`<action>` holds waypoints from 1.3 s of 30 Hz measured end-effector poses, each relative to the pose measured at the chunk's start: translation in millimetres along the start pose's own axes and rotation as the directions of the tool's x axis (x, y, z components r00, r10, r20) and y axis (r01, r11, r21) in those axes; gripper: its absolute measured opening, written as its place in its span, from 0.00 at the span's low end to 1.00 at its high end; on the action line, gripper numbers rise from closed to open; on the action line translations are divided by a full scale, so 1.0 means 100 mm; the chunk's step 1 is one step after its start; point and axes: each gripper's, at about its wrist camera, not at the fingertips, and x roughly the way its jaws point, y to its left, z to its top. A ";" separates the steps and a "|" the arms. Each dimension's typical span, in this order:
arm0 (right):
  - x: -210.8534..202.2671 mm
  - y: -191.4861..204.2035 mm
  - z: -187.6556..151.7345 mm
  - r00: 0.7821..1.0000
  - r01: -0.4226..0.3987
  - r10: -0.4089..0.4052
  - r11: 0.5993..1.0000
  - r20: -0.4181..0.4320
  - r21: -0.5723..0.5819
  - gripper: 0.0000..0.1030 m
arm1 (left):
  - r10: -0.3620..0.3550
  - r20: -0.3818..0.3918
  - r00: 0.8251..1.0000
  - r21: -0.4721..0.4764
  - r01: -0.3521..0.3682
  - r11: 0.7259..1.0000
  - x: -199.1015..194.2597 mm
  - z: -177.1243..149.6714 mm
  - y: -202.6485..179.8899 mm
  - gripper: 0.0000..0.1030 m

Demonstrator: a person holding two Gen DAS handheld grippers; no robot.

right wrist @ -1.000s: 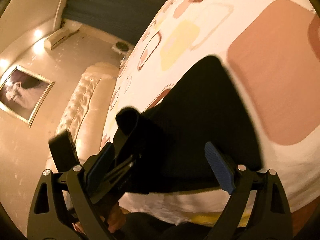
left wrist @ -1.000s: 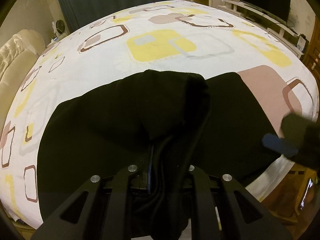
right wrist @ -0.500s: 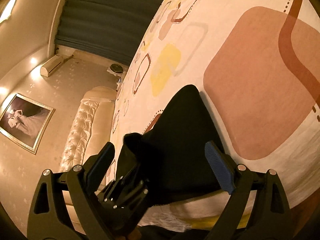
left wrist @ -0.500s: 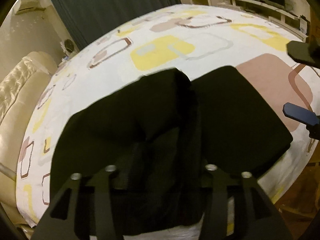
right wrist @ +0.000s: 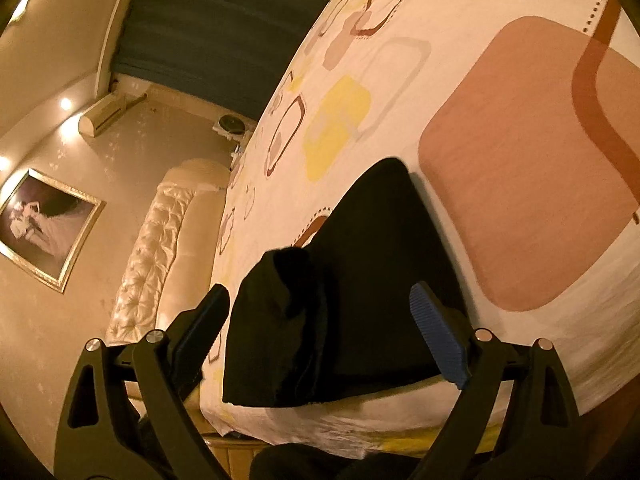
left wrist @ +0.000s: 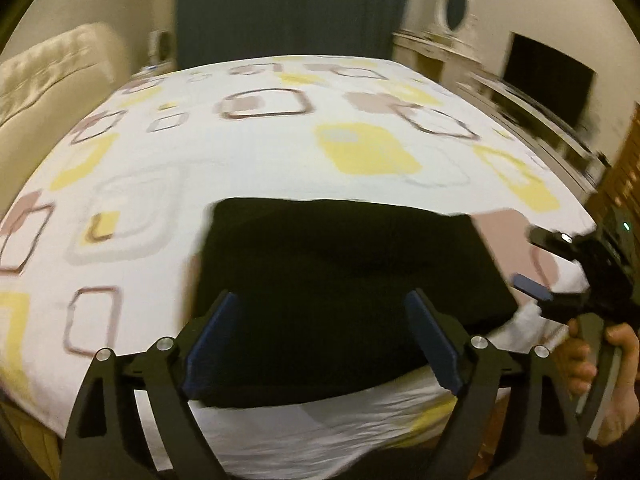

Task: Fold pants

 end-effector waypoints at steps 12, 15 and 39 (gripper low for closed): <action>0.38 0.22 -0.15 0.993 0.032 -0.042 0.996 -0.115 -0.086 0.89 | 0.082 -0.062 0.995 -0.235 -0.095 0.967 0.01 -0.54 1.22 0.83; 0.51 0.28 -0.14 0.989 0.058 -0.073 0.992 -0.130 -0.110 0.89 | 0.095 -0.075 0.993 -0.247 -0.111 0.963 0.02 -0.61 1.32 0.83; 0.99 0.90 -0.27 0.955 0.056 -0.133 0.959 -0.266 -0.279 0.11 | 0.072 -0.070 0.995 -0.267 -0.088 0.960 0.06 -0.61 1.42 0.83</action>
